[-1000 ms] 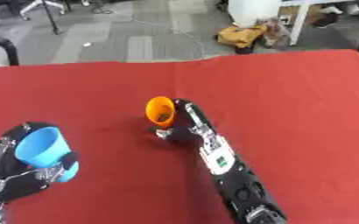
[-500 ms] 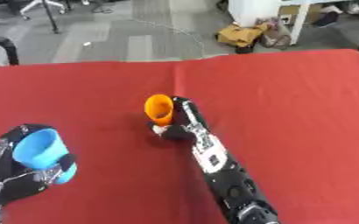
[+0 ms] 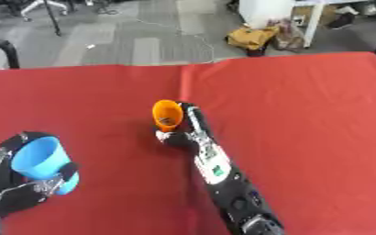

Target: Pour the contents of one cup into another cup.

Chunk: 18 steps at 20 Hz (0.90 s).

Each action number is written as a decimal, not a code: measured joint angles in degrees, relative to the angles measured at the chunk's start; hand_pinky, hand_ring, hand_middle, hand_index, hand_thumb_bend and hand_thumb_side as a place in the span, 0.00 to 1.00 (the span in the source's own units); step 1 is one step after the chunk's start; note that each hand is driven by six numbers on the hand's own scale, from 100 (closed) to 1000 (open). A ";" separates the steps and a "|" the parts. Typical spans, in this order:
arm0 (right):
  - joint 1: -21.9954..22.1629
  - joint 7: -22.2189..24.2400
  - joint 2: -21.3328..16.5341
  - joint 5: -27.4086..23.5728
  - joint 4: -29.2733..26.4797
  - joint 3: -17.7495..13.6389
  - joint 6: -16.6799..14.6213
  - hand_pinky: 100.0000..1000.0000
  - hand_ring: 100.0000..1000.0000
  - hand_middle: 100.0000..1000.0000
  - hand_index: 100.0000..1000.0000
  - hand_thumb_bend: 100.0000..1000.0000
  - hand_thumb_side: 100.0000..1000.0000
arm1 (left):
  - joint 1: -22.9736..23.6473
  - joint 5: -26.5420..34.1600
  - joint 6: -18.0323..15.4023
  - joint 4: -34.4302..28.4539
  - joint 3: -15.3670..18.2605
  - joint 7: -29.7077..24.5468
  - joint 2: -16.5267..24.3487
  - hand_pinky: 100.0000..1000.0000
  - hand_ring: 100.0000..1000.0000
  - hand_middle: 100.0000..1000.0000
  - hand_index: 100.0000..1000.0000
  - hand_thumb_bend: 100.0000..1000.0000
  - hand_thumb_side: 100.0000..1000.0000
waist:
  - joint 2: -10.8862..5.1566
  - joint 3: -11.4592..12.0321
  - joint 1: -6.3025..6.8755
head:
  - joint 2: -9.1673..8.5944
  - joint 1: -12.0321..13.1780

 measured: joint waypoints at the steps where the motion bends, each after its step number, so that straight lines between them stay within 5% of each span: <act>1: 0.00 -0.05 0.19 0.00 0.00 0.01 -0.05 0.72 0.60 0.53 0.56 0.29 0.00 | 0.00 0.00 0.00 0.00 0.00 -0.01 -0.01 0.33 0.34 0.42 0.60 0.50 0.00 | 0.00 0.01 0.00 | -0.03 -0.01; 9: 0.30 -0.12 1.07 0.02 -0.29 0.02 -0.28 0.66 0.49 0.43 0.47 0.17 0.00 | 0.01 0.06 0.00 0.01 0.00 -0.16 -0.42 0.33 0.34 0.42 0.59 0.49 0.00 | 0.00 0.06 0.02 | -0.13 -0.09; 18: 0.59 -0.94 1.11 0.02 -1.20 0.02 -0.18 0.66 0.47 0.39 0.44 0.19 0.00 | 0.01 0.07 -0.12 0.22 0.00 -0.33 -0.42 0.33 0.34 0.42 0.59 0.49 0.00 | 0.00 0.05 -0.04 | -0.15 -0.32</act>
